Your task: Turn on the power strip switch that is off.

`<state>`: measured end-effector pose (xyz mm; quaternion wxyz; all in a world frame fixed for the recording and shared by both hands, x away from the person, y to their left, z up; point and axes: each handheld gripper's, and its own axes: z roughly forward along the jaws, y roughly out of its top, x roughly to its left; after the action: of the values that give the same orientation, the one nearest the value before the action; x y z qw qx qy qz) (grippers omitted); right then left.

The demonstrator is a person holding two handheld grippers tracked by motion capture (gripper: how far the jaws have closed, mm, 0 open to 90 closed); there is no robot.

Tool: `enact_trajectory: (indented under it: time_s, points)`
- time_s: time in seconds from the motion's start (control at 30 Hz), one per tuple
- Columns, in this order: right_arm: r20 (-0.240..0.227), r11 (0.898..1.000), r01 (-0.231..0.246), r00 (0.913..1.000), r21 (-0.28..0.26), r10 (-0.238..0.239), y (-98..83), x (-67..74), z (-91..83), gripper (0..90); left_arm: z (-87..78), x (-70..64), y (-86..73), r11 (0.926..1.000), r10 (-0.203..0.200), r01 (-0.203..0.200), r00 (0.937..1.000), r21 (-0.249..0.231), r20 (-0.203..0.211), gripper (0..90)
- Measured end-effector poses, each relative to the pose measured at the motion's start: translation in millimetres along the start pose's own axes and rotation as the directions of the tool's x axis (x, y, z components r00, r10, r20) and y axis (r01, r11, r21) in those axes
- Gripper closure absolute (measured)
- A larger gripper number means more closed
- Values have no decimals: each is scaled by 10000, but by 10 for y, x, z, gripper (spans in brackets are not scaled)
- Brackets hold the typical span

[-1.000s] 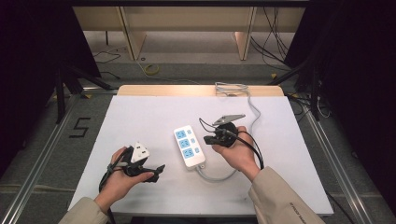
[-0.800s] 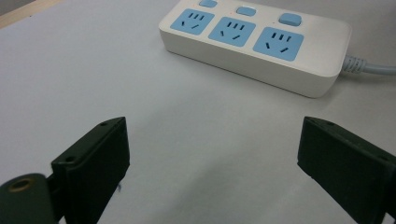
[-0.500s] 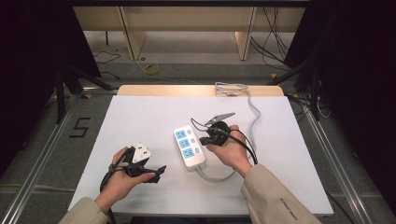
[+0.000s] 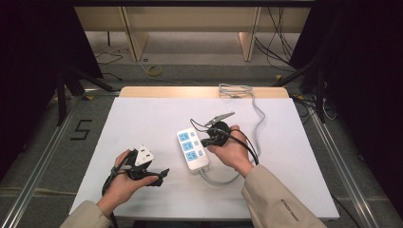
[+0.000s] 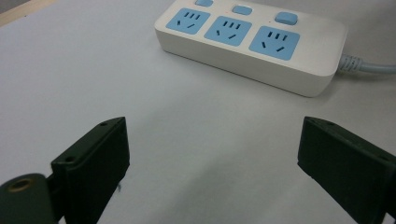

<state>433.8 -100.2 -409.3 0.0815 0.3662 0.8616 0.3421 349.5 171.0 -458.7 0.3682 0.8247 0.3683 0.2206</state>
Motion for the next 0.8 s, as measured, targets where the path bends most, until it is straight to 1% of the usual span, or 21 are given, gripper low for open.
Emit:
enact_trajectory:
  time_s: [0.07,0.1,0.27,0.4,0.43,0.53,0.6,0.8]
  points:
    - [-5,10000,-12,10000,91,12,21,11,5,900,0,1,1,10000,8,-8,10000,-3,5,86]
    - [-11,9999,61,10000,110,-61,28,12,10,900,0,2,1,10000,7,-7,10000,2,3,86]
    - [-62,9996,76,10000,262,-74,24,41,53,900,-1,0,3,10000,16,-16,10000,7,5,86]
    - [-88,9996,46,10000,284,-43,38,61,76,900,-1,-2,3,10000,31,-31,10000,2,6,86]
    - [-113,9995,100,9999,283,-97,41,61,79,900,1,-1,3,10000,32,-32,10000,14,1,86]
    - [-93,9994,25,10000,348,-22,54,77,85,900,-1,-2,6,10000,-19,19,10000,-5,4,86]
    - [-85,9992,115,9999,378,-112,61,79,94,900,0,-5,7,10000,-56,56,10000,-58,2,86]
    - [-159,9991,89,9998,423,-83,89,90,111,900,-8,3,4,10000,-42,42,10000,-19,-16,86]
